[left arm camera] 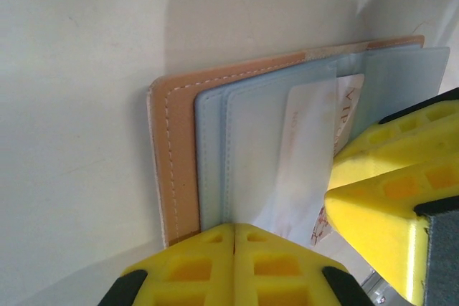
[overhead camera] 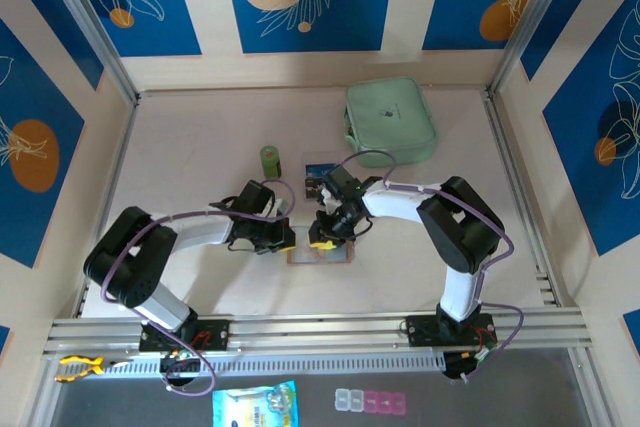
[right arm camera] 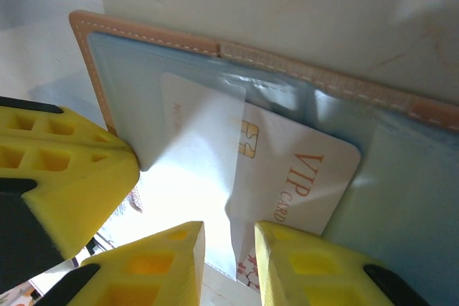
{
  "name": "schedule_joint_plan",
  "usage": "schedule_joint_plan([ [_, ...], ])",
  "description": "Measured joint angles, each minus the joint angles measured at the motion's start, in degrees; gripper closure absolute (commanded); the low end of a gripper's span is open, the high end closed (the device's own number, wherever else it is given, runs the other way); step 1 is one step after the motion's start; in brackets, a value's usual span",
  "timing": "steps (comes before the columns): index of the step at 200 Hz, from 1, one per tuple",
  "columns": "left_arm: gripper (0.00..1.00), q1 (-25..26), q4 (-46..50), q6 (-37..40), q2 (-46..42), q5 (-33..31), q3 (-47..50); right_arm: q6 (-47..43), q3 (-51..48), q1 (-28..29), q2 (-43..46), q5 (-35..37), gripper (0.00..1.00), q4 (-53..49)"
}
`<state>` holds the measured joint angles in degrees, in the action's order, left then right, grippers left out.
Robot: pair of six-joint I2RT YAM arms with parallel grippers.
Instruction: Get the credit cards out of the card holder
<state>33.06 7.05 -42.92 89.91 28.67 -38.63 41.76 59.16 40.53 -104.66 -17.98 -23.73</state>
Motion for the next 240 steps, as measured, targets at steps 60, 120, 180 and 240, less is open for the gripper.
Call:
schedule_joint_plan([
  [60,1.0,0.0,0.7,0.0,-0.2,-0.2,-0.2,-1.3,0.4,0.0,0.0,0.1,0.72,-0.3],
  [120,1.0,0.0,1.3,0.0,-0.4,-0.6,-0.2,-2.8,1.1,-0.2,-0.1,0.0,0.72,-0.6],
  [180,1.0,0.0,4.2,0.0,-1.4,-1.6,-1.4,-2.6,1.0,-0.3,0.4,-0.7,0.72,-0.1],
  [240,1.0,1.5,4.6,0.0,-1.3,-1.7,-4.6,-1.0,-0.5,-1.7,4.9,-1.5,0.72,0.6],
])
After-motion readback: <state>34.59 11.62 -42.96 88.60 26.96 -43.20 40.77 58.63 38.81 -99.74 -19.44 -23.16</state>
